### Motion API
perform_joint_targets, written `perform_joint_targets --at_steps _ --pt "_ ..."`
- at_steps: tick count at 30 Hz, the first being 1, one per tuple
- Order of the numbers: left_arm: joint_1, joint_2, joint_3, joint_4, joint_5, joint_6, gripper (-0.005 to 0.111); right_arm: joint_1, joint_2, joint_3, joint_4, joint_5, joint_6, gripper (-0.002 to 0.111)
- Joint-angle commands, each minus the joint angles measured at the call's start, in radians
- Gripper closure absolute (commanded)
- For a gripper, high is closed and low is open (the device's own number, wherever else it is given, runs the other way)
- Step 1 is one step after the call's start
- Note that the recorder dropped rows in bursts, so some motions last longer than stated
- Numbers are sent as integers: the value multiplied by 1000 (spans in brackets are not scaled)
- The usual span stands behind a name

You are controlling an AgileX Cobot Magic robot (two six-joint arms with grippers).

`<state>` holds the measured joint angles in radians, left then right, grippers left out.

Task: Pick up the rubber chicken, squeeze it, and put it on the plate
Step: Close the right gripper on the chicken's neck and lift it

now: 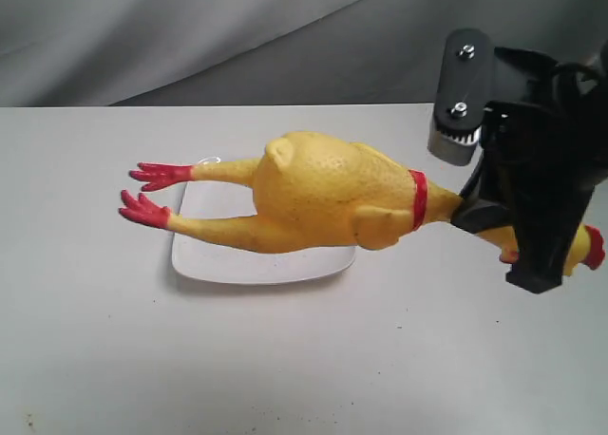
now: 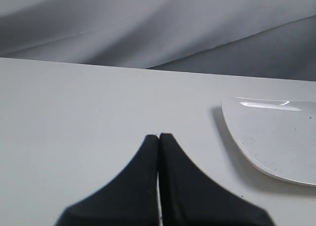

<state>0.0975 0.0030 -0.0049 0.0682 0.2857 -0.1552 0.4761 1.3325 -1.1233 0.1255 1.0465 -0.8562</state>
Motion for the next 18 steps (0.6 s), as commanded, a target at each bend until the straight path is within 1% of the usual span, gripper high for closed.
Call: perform_joint_targets --at_steps 1,5,6,8,9,11,14,16,18 --pt "3 -3 5 -8 -5 -1 106 3 -107 -2 162 84 17 108" --pt "3 -3 5 -8 -5 -1 106 3 -165 -2 234 103 26 108" --pt "3 -3 5 14 -16 4 106 3 -167 -2 261 105 31 108" --pt "3 -3 5 49 -100 4 106 3 -167 -2 282 107 31 108" --pt "3 -3 5 49 -159 2 106 3 -167 -2 286 107 31 108" --pt "3 -3 5 49 -233 2 106 3 -167 -2 286 107 31 108" --pt "3 -3 5 49 -278 2 106 3 -167 -2 308 107 36 108" --pt "3 -3 5 45 -412 -15 106 3 -167 -2 321 107 36 108" --pt "3 -3 5 45 -560 -123 106 3 -167 -2 329 107 31 108"
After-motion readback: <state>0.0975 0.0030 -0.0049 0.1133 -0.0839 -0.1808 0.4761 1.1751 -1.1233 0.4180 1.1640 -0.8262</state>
